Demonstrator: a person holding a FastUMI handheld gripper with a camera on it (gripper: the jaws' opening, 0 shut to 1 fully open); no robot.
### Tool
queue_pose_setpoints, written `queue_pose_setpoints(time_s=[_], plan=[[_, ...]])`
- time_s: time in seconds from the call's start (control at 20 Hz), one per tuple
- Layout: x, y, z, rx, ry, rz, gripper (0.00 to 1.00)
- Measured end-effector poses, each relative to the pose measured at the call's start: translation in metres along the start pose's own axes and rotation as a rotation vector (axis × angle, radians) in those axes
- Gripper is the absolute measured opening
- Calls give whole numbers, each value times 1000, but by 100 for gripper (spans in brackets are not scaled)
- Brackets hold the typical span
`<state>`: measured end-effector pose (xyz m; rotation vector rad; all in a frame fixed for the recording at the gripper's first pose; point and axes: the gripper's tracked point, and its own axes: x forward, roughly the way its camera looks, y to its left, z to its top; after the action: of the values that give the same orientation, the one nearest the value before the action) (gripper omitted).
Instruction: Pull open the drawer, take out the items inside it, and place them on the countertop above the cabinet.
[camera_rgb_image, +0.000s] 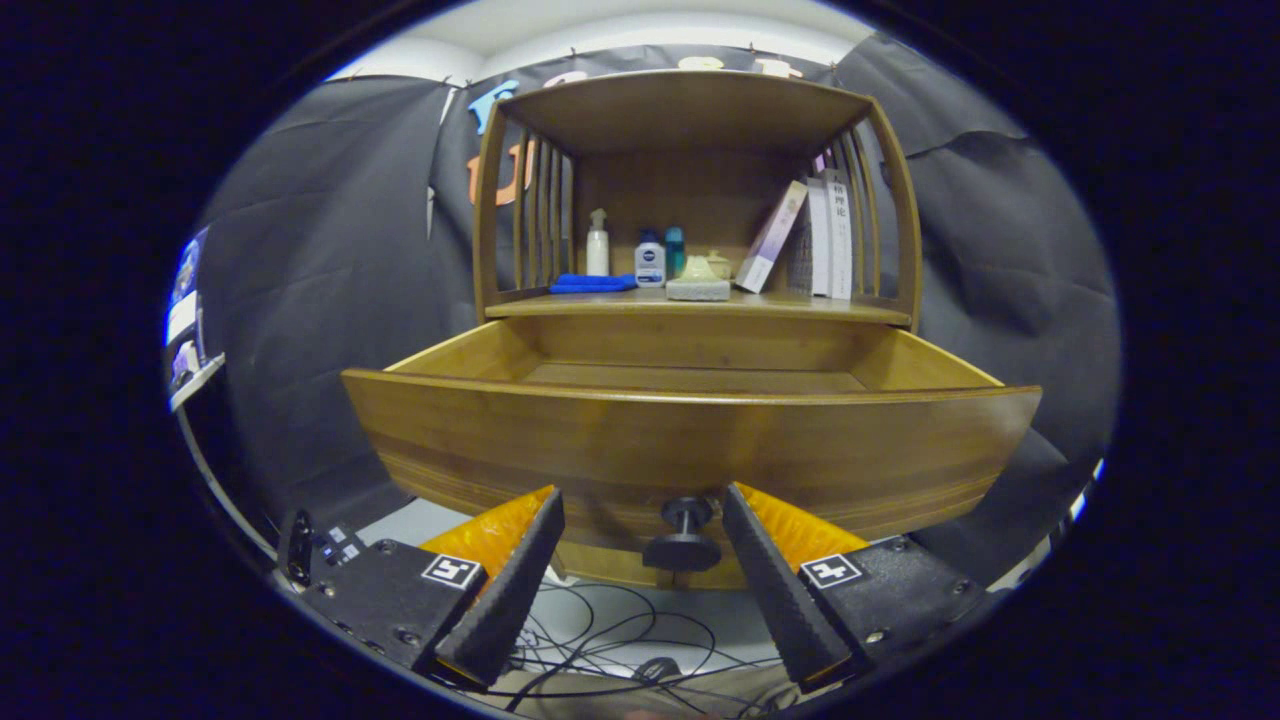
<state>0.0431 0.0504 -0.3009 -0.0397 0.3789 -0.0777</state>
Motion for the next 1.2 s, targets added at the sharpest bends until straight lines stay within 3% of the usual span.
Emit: queue_pose_setpoints(time_s=[0.4,0.6,0.85,1.05,1.2], plan=[[14,-5,7,-1,-21,-111,100],[32,-4,19,14,-17,-118,100],[77,-6,45,-53,-36,-73,100],[115,-8,63,16,-3,-16,100],[139,-13,72,21,20,-24,100]])
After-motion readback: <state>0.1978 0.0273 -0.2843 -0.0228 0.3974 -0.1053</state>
